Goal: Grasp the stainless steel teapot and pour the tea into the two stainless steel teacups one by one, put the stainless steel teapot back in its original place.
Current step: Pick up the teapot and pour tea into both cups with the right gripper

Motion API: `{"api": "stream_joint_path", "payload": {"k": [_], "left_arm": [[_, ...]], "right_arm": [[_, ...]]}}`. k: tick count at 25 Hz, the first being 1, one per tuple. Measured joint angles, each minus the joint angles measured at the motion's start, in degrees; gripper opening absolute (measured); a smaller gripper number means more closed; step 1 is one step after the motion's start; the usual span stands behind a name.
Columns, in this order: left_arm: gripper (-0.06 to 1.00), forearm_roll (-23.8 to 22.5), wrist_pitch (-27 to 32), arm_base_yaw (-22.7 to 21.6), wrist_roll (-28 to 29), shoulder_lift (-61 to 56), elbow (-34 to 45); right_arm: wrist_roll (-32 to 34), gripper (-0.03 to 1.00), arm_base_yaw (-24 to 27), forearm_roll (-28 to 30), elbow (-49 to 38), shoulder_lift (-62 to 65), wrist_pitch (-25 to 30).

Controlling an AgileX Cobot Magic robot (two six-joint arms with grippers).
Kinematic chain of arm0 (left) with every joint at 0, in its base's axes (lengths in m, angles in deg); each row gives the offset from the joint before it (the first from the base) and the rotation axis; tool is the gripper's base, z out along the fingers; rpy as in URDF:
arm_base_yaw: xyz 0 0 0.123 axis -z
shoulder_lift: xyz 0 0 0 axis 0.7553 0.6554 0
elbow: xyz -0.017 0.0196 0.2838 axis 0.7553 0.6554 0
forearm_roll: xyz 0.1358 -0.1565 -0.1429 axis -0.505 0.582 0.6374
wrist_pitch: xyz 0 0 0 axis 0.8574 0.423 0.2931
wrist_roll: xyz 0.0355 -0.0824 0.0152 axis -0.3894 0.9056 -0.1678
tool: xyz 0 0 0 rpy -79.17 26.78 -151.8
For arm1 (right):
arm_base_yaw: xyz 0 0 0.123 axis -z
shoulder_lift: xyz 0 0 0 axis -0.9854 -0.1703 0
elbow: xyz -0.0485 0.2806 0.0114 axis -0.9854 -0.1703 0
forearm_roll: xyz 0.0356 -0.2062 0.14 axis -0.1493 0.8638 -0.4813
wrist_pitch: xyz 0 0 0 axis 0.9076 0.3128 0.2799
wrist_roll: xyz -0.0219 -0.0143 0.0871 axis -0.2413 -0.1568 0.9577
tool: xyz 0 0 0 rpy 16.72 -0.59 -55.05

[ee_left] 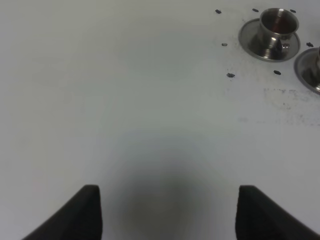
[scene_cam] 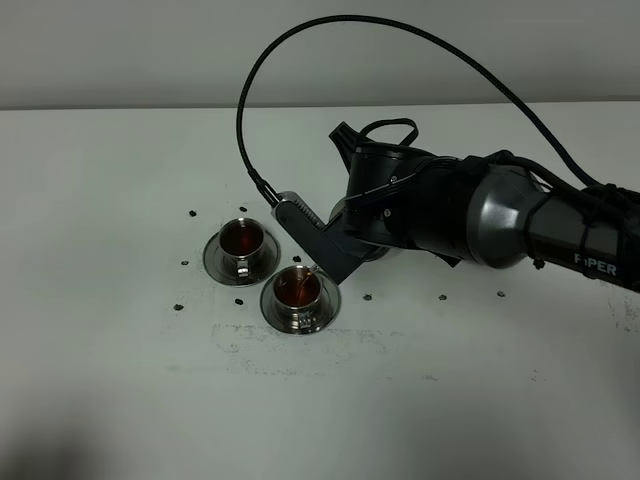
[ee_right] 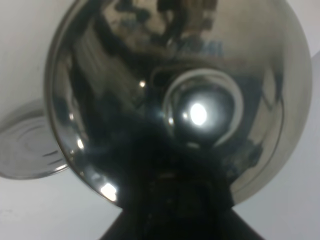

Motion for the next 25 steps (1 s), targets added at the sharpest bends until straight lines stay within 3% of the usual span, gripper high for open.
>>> {"api": "stream_joint_path", "payload": {"k": [25], "left_arm": [[0.57, 0.0, 0.0, 0.0, 0.0, 0.0, 0.0]], "right_arm": [[-0.42, 0.21, -0.04, 1.53, 0.0, 0.0, -0.23]]}}
